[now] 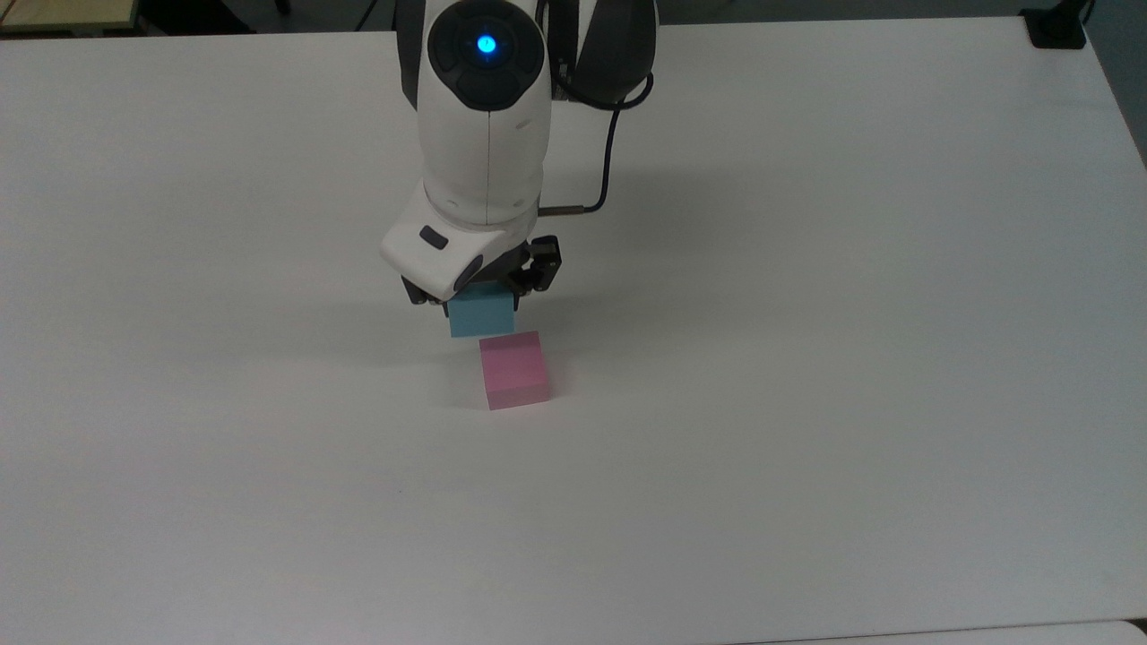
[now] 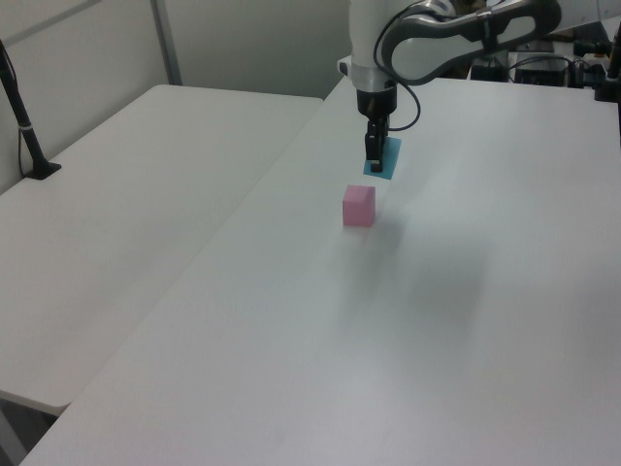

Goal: Put blue cube on pink cube
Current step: 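Lower the light-blue cube onto the pink cube's top face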

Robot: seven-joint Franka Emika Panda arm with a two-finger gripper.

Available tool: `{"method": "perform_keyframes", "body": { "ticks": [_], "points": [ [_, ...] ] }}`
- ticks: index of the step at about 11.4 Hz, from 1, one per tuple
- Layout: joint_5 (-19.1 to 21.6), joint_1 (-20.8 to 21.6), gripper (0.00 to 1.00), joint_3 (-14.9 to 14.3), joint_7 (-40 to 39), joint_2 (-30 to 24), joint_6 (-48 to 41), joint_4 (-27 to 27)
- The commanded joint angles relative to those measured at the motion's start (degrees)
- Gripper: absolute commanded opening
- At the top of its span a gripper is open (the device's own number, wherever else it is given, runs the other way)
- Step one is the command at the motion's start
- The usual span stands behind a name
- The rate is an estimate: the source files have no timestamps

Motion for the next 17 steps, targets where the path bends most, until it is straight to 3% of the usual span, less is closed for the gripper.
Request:
{"method": "perform_keyframes", "body": {
  "ticks": [1,10,14,16,17],
  "points": [
    [0.64,0.7,0.19,-0.57,1.45,2.83,-0.92,4.89],
    [0.02,1.58,0.26,-0.3,4.26,5.21,3.64,3.4],
    [-0.06,1.58,0.34,-0.3,4.35,5.21,4.27,2.08],
    [-0.06,1.58,0.54,-0.3,4.35,5.21,4.27,1.81],
    [-0.06,1.58,0.9,-0.3,4.62,5.21,4.18,1.81]
  ]
}}
